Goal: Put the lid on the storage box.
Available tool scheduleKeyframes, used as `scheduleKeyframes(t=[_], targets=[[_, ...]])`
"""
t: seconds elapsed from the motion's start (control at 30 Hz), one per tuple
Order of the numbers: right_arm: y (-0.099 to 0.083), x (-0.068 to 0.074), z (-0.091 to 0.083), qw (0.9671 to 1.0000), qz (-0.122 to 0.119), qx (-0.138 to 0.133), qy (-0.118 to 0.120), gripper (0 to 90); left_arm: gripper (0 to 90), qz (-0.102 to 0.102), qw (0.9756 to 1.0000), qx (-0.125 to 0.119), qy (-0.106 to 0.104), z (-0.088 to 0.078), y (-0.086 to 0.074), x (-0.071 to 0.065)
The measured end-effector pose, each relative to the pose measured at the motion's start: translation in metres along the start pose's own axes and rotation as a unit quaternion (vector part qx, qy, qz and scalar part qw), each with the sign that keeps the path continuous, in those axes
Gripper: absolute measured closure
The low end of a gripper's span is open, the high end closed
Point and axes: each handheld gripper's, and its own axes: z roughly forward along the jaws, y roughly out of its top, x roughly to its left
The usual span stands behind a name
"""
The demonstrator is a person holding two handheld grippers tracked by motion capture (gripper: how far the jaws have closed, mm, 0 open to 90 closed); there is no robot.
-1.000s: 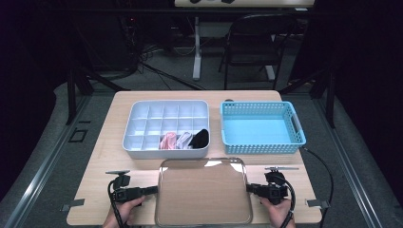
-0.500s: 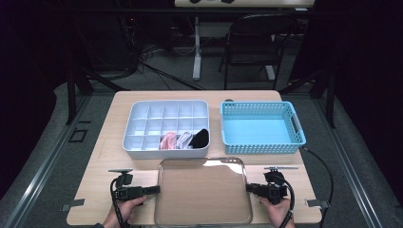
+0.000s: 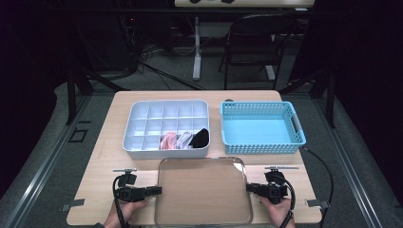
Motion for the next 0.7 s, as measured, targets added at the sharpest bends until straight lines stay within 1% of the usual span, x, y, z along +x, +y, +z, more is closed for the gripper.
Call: scheduleKeyframes(t=[0.07,0.1,0.13,0.2,0.23,0.27,0.33,0.37,0.4,0.47,0.5,0.53,0.6,0.63,0.67,0.7], targets=[[0.000,0.000,0.000,1.0000,0.002,0.000,0.000,70.9,69.1,0.000,1.0000,-0.007,0.000,0.000,-0.001,0.001],[0.000,-0.001,0.000,1.0000,0.002,0.000,0.004,71.0,69.6,0.000,1.0000,-0.006,0.003,-0.001,-0.002,0.001],[0.001,-0.002,0.000,1.0000,0.003,0.002,0.007,71.0,70.1,-0.003,0.9999,-0.009,0.002,-0.001,-0.003,0.001],[0.001,-0.002,0.000,1.0000,0.003,0.003,0.008,70.3,70.6,0.000,0.9998,-0.012,0.013,-0.003,-0.003,-0.001],[0.001,-0.002,0.000,1.0000,0.004,0.003,0.008,69.8,71.1,0.000,0.9998,-0.012,0.015,-0.003,-0.004,-0.001],[0.001,-0.002,0.000,1.0000,-0.001,0.005,0.008,69.8,71.2,0.002,0.9998,-0.015,0.014,-0.003,-0.005,-0.001],[0.000,-0.002,0.000,0.9999,0.002,0.005,0.011,69.8,71.2,-0.005,0.9999,-0.012,0.011,-0.004,-0.007,0.000],[0.000,-0.002,-0.001,0.9999,0.002,0.006,0.011,70.0,71.2,-0.002,0.9999,-0.009,0.013,-0.004,-0.007,-0.001],[0.000,-0.002,-0.001,0.9999,0.000,0.007,0.011,70.0,71.2,-0.008,0.9999,-0.011,0.008,-0.004,-0.007,0.000],[-0.001,-0.002,-0.001,0.9999,0.004,0.004,0.012,70.0,71.7,-0.019,0.9997,-0.013,-0.005,-0.003,-0.007,0.003],[-0.001,-0.003,-0.001,0.9999,0.003,0.004,0.011,69.9,71.8,-0.023,0.9997,-0.011,-0.007,-0.003,-0.006,0.003],[-0.001,-0.003,-0.001,0.9999,0.000,0.005,0.011,69.8,71.8,-0.023,0.9996,-0.007,-0.017,-0.002,-0.006,0.005],[-0.001,-0.002,-0.002,1.0000,0.003,-0.002,0.003,70.2,72.0,-0.037,0.9987,-0.005,-0.033,0.000,-0.005,0.008],[-0.001,-0.002,-0.001,1.0000,0.000,-0.008,-0.003,70.1,71.9,-0.035,0.9987,-0.004,-0.037,0.001,-0.004,0.009],[-0.001,-0.002,-0.002,1.0000,-0.003,-0.003,-0.001,70.2,71.7,-0.038,0.9985,-0.001,-0.040,0.000,-0.003,0.009],[-0.001,-0.002,-0.002,1.0000,-0.006,-0.004,-0.004,70.3,71.7,-0.038,0.9985,-0.002,-0.039,0.001,-0.003,0.009]])
